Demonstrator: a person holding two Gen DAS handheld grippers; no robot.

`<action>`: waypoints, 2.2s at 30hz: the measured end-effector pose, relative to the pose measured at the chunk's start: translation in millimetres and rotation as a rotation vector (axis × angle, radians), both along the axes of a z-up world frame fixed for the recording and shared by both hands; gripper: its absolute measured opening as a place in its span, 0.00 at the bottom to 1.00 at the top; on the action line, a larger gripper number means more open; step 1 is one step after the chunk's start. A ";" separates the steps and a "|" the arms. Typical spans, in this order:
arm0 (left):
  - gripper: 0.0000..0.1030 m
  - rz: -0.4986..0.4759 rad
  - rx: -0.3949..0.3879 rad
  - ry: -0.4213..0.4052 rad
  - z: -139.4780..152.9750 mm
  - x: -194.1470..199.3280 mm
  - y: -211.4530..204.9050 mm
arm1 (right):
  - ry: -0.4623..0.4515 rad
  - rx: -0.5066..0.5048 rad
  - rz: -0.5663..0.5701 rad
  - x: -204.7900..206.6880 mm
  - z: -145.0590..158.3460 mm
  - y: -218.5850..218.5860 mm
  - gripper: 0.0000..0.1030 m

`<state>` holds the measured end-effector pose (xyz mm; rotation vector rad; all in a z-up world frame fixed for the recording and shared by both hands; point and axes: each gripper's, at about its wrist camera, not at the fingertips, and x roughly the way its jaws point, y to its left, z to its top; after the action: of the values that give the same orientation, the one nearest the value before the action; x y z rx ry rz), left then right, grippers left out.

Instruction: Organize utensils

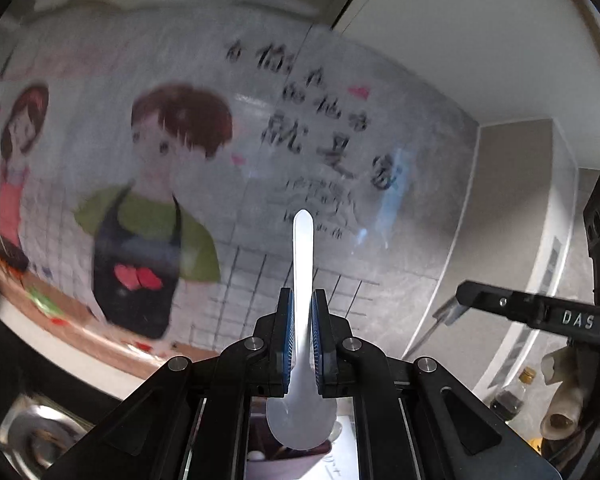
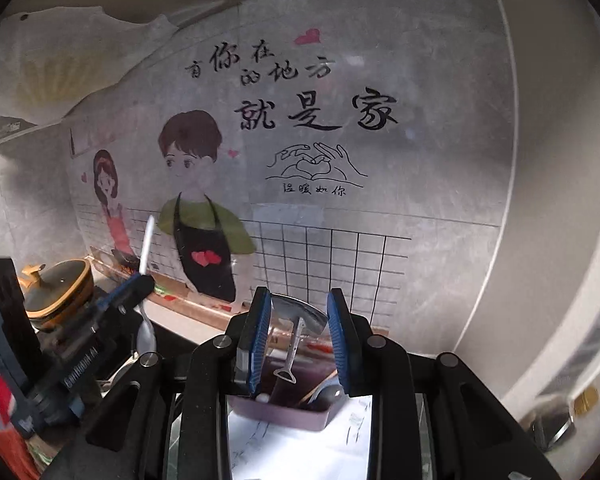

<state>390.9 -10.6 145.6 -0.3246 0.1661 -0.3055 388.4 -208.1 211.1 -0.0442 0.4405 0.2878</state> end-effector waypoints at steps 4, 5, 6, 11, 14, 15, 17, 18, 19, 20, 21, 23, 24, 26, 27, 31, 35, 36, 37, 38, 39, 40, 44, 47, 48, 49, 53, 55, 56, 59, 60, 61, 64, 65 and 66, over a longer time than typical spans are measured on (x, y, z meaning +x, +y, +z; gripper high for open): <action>0.08 -0.022 -0.037 0.079 -38.5 32.5 -8.0 | 0.043 0.014 0.028 32.8 -19.7 -8.3 0.26; 0.08 -0.022 -0.040 0.098 -46.8 39.6 -8.7 | 0.063 0.020 0.037 43.8 -29.5 -11.7 0.26; 0.08 -0.021 -0.043 0.119 -55.3 46.6 -8.7 | 0.075 0.024 0.042 49.2 -34.8 -13.4 0.26; 0.08 0.018 -0.053 0.213 -95.7 79.2 -4.8 | 0.155 0.046 0.079 90.0 -73.1 -19.3 0.26; 0.08 0.036 -0.046 0.268 -120.7 93.7 -4.5 | 0.197 0.032 0.094 107.5 -96.2 -14.6 0.26; 0.08 0.036 -0.043 0.278 -126.6 96.4 -5.0 | 0.210 0.020 0.097 113.0 -105.2 -11.7 0.26; 0.08 0.040 -0.034 0.301 -138.0 102.1 -7.1 | 0.235 -0.002 0.102 119.5 -119.2 -7.1 0.26; 0.08 0.036 -0.031 0.310 -142.3 103.3 -8.0 | 0.245 -0.006 0.103 122.3 -124.1 -6.2 0.26; 0.08 0.031 -0.025 0.321 -147.2 103.6 -9.7 | 0.267 -0.012 0.107 126.2 -132.9 -4.2 0.26; 0.10 0.036 -0.019 0.330 -150.4 102.7 -10.9 | 0.283 -0.014 0.109 128.7 -138.2 -4.0 0.26; 0.14 0.041 -0.013 0.338 -154.1 101.7 -12.5 | 0.315 -0.010 0.121 132.4 -146.3 -2.8 0.27; 0.25 0.050 -0.006 0.368 -159.2 102.1 -13.8 | 0.406 0.018 0.152 141.7 -162.9 -2.9 0.28; 0.28 0.052 -0.013 0.385 -159.8 102.2 -12.3 | 0.432 0.034 0.153 144.5 -168.6 -3.4 0.30; 0.29 0.067 -0.029 0.403 -155.4 100.1 -6.6 | 0.473 0.062 0.141 147.7 -179.0 -6.7 0.31; 0.29 0.076 -0.031 0.408 -151.1 97.9 -3.9 | 0.471 0.059 0.128 145.1 -180.2 -8.5 0.31; 0.29 0.134 -0.010 0.412 -123.7 73.6 9.5 | 0.416 0.048 0.112 121.6 -166.9 -13.5 0.32; 0.30 0.146 -0.014 0.443 -109.7 43.5 24.2 | 0.360 0.053 0.117 86.8 -150.8 -16.9 0.33; 0.30 0.135 -0.009 0.453 -108.4 32.6 27.4 | 0.359 0.042 0.120 76.4 -151.1 -16.0 0.33; 0.30 0.128 0.003 0.458 -109.5 23.1 29.7 | 0.363 0.028 0.121 68.5 -152.4 -14.0 0.33; 0.30 0.123 0.023 0.464 -111.1 12.9 32.1 | 0.367 0.019 0.122 62.2 -153.6 -12.9 0.33; 0.30 0.118 0.048 0.470 -113.4 0.8 35.1 | 0.377 0.010 0.126 53.5 -156.6 -11.5 0.33; 0.30 0.113 0.065 0.473 -115.8 -9.0 37.5 | 0.384 0.007 0.126 49.0 -158.8 -10.7 0.33; 0.30 0.077 0.111 0.512 -131.0 -48.6 51.1 | 0.434 0.009 0.126 18.9 -175.4 -5.5 0.33; 0.30 0.036 0.153 0.545 -145.8 -74.4 57.9 | 0.475 0.027 0.124 -5.1 -191.8 -0.9 0.33; 0.30 0.017 0.172 0.554 -152.2 -83.4 59.6 | 0.487 0.035 0.119 -13.4 -197.8 0.3 0.33; 0.30 0.006 0.186 0.562 -157.6 -89.5 60.8 | 0.499 0.045 0.112 -22.4 -204.3 1.8 0.33; 0.30 -0.052 0.227 0.601 -176.6 -110.8 62.3 | 0.543 0.060 0.067 -56.3 -228.6 6.2 0.33; 0.30 -0.090 0.241 0.613 -184.7 -120.1 61.0 | 0.564 0.054 0.034 -75.7 -241.0 8.0 0.33; 0.30 -0.106 0.244 0.618 -187.6 -123.2 59.8 | 0.580 0.059 0.014 -88.6 -248.6 8.5 0.33; 0.30 -0.155 0.257 0.634 -196.6 -132.9 54.3 | 0.624 0.092 -0.038 -124.0 -267.8 7.9 0.33; 0.30 -0.164 0.259 0.637 -198.1 -134.5 52.9 | 0.634 0.096 -0.047 -130.6 -271.6 7.4 0.33; 0.30 -0.177 0.259 0.642 -200.8 -138.1 50.6 | 0.655 0.103 -0.067 -145.1 -278.9 6.4 0.33; 0.30 -0.194 0.252 0.651 -205.0 -143.9 45.0 | 0.704 0.125 -0.102 -171.9 -292.9 2.2 0.33; 0.30 -0.193 0.255 0.649 -205.6 -145.9 43.5 | 0.723 0.139 -0.113 -181.0 -298.2 0.0 0.33; 0.30 -0.187 0.259 0.647 -206.1 -147.9 42.2 | 0.732 0.147 -0.118 -187.4 -300.8 -1.2 0.33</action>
<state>243.0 31.6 -60.5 -0.1408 0.8689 -0.3513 201.0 -209.3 -89.7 0.2388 1.1423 0.2128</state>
